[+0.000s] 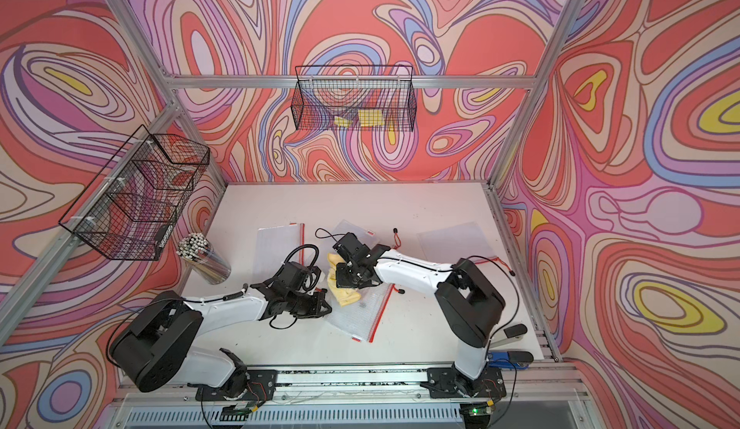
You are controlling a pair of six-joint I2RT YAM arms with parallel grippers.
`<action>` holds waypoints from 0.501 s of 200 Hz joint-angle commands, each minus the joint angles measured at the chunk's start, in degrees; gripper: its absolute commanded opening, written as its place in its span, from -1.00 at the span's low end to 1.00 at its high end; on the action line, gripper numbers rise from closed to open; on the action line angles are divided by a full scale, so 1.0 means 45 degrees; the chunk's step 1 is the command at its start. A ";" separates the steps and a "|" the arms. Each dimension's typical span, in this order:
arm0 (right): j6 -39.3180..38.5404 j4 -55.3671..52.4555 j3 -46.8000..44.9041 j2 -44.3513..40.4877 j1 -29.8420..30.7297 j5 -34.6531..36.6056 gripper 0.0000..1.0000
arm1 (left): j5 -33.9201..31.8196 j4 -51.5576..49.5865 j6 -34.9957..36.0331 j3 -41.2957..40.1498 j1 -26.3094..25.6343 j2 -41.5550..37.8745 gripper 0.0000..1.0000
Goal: Wipe the document bag
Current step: Wipe the dirt from the document bag.
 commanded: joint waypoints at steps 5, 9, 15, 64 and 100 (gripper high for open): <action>0.0087 0.0677 -0.0218 0.1164 0.0054 -0.0698 -1.00 | -0.0497 -0.0357 0.0067 0.0027 -0.0054 0.0192 -1.00; 0.0104 0.0733 -0.0253 0.1198 0.0041 -0.0630 -1.00 | -0.0503 -0.0382 0.0068 0.0031 -0.0052 0.0174 -1.00; 0.0086 0.0830 -0.0318 0.1242 0.0053 -0.0510 -1.00 | -0.0540 -0.0368 0.0039 0.0031 -0.0052 0.0156 -1.00; -0.0281 0.1230 -0.1734 0.1249 -0.1464 0.0180 -1.00 | -0.0548 -0.0379 0.0060 0.0027 -0.0052 0.0209 -1.00; -0.1129 0.1101 -0.2332 0.1362 -0.3425 0.1073 -1.00 | -0.0621 -0.0460 0.0068 0.0026 -0.0054 0.0115 -1.00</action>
